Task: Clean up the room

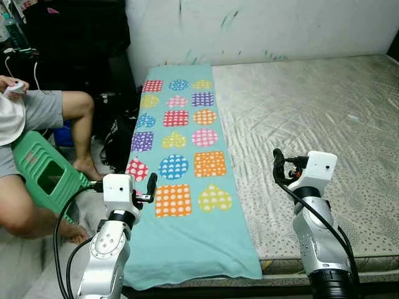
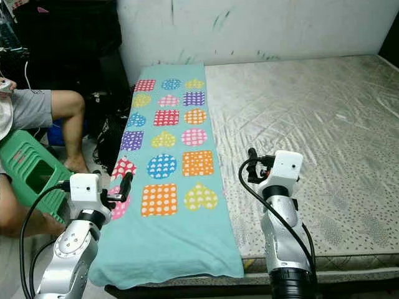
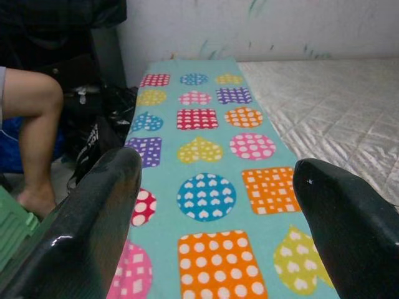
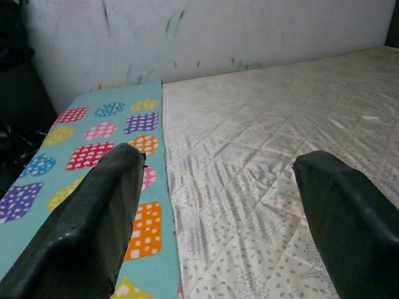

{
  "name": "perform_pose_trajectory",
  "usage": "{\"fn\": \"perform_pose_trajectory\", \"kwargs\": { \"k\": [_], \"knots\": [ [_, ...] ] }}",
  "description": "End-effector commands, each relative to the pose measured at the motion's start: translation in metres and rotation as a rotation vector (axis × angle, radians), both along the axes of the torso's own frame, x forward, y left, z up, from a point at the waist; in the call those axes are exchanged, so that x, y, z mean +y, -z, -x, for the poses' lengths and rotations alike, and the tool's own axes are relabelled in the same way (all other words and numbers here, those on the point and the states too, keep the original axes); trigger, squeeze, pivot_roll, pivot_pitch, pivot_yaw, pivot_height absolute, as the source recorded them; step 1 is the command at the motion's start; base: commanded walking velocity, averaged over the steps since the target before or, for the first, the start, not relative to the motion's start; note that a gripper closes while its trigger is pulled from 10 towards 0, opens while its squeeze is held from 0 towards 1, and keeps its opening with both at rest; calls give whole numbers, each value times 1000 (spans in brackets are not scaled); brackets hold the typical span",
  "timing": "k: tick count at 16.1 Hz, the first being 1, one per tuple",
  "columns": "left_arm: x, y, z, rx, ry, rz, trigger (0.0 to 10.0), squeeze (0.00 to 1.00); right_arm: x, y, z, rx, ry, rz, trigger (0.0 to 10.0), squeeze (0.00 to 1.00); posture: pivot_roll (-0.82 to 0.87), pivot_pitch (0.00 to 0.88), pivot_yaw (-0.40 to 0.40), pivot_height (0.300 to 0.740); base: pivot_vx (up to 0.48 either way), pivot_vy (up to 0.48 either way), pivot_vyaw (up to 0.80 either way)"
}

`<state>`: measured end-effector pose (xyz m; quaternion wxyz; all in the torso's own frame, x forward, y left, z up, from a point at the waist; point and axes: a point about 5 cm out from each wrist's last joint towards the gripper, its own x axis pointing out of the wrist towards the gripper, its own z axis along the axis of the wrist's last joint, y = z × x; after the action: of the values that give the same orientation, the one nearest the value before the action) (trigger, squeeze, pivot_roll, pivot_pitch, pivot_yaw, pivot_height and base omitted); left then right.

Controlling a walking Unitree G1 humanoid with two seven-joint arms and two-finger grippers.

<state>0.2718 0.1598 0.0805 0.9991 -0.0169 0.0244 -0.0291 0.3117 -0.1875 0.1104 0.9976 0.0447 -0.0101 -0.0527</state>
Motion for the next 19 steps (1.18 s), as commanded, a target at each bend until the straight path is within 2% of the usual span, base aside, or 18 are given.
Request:
{"fn": "perform_pose_trajectory", "kwargs": {
  "k": [1,9,11,19],
  "knots": [
    [3,0,0,4,-8,-11,10000,0,2,3,1,8,-6,-4,10000,0,-79,0,81,740,0,0,0],
    [3,0,0,4,-8,-11,10000,0,2,3,1,8,-6,-4,10000,0,-79,0,81,740,0,0,0],
    [-3,2,2,18,0,27,10000,0,8,16,3,70,-66,-5,10000,0,-80,0,65,740,0,0,0],
    [-6,4,4,30,-6,42,10000,0,10,18,3,84,-90,12,10000,0,-79,0,45,740,0,0,0]
  ]
}}
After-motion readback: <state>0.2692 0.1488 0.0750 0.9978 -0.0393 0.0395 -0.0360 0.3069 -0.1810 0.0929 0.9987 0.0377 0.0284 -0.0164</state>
